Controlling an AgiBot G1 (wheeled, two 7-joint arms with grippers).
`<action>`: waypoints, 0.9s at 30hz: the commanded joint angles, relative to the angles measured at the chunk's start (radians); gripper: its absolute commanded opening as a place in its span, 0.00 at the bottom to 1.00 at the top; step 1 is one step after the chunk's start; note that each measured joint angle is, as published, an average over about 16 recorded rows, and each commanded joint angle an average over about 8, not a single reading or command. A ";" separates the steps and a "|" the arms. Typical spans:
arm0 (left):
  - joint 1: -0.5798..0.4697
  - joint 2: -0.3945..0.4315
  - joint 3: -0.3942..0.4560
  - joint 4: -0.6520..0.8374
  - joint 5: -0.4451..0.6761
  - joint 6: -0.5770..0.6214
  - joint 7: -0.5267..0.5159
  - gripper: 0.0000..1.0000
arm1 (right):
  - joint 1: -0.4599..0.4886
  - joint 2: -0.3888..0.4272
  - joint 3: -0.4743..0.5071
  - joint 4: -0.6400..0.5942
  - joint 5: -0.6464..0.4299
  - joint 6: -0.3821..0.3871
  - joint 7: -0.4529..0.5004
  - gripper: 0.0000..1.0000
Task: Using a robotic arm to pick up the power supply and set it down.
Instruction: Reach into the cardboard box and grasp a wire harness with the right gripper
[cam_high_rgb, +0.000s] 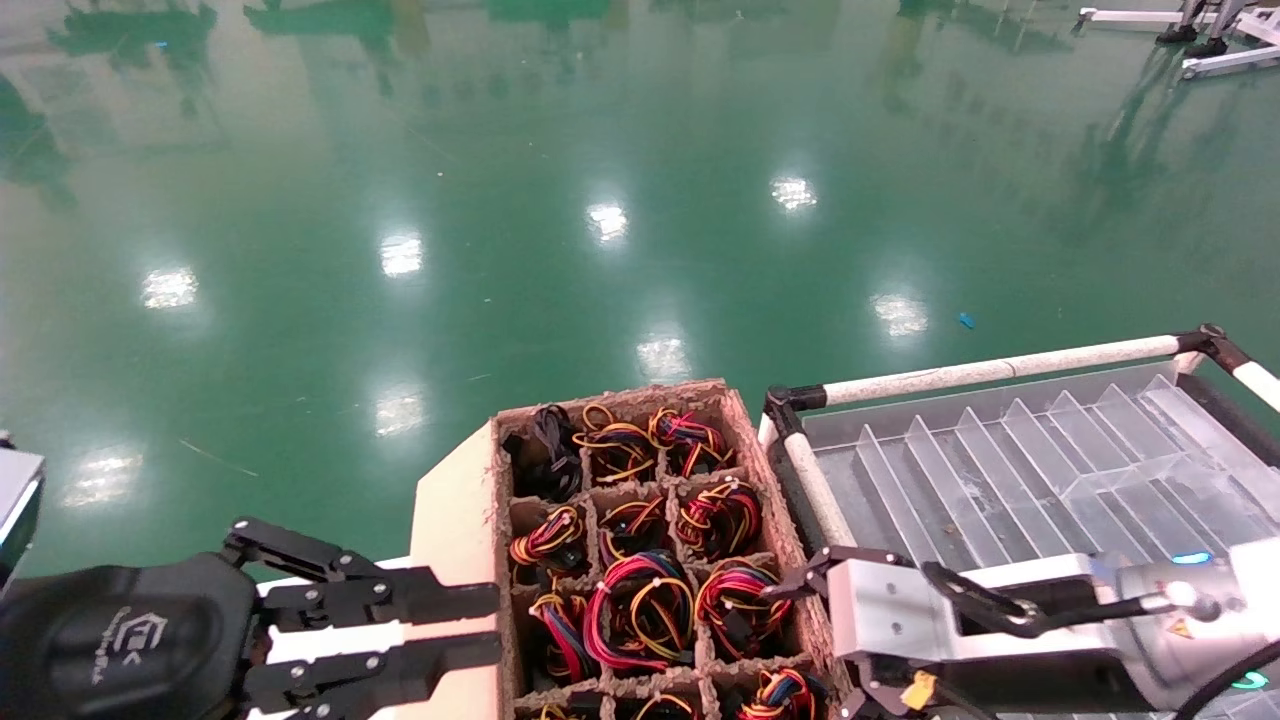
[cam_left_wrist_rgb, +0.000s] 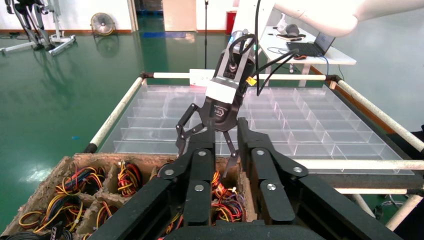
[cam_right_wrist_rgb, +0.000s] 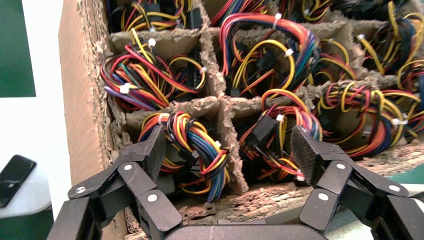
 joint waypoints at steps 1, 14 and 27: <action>0.000 0.000 0.000 0.000 0.000 0.000 0.000 1.00 | 0.010 -0.010 -0.010 0.000 -0.016 -0.006 0.009 0.00; 0.000 0.000 0.001 0.000 0.000 0.000 0.000 1.00 | 0.028 -0.018 -0.033 0.000 -0.047 -0.024 0.036 0.00; 0.000 -0.001 0.001 0.000 -0.001 -0.001 0.001 1.00 | 0.033 -0.001 -0.033 0.002 -0.048 -0.025 0.034 0.00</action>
